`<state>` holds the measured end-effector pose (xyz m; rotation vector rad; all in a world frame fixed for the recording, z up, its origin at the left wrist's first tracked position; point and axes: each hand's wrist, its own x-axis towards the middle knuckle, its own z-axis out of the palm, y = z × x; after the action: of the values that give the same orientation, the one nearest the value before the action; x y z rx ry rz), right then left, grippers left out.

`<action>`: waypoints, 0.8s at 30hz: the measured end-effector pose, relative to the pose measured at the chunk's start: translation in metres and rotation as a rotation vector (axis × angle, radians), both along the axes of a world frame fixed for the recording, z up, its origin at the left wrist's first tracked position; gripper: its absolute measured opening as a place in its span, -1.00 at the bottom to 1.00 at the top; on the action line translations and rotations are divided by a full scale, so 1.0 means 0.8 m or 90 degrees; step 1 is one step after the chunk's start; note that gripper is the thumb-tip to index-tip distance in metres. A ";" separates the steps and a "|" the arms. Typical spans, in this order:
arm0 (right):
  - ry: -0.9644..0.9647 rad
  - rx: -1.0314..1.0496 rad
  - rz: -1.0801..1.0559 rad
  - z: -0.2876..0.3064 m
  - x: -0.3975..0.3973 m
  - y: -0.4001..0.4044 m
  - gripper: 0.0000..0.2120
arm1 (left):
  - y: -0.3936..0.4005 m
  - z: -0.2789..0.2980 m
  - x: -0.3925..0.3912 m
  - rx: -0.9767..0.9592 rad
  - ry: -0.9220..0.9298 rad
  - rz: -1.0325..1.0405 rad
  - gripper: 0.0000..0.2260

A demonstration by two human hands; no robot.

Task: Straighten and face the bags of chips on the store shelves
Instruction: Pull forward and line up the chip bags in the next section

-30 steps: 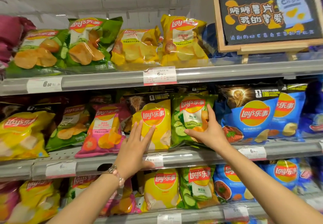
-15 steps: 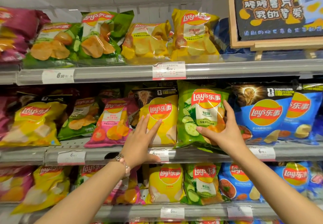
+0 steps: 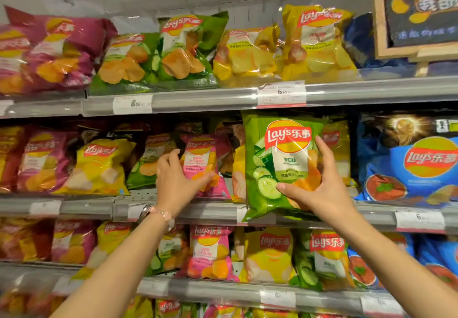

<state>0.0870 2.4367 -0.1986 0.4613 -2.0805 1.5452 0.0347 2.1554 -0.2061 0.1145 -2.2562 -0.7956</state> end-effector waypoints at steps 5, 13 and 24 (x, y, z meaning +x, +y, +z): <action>-0.001 0.007 -0.026 -0.004 -0.004 -0.029 0.11 | -0.018 0.005 -0.029 0.146 -0.172 -0.089 0.19; 0.001 0.019 -0.082 0.003 -0.004 -0.051 0.09 | -0.032 -0.001 -0.050 0.116 -0.183 -0.126 -0.09; 0.010 0.068 -0.183 0.008 0.001 -0.078 0.14 | -0.077 0.019 -0.036 0.334 -0.061 -0.265 -0.38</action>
<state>0.0881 2.3743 -0.1920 0.1989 -2.1174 1.2666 0.0059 2.0937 -0.1906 -0.0791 -2.1312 -1.6246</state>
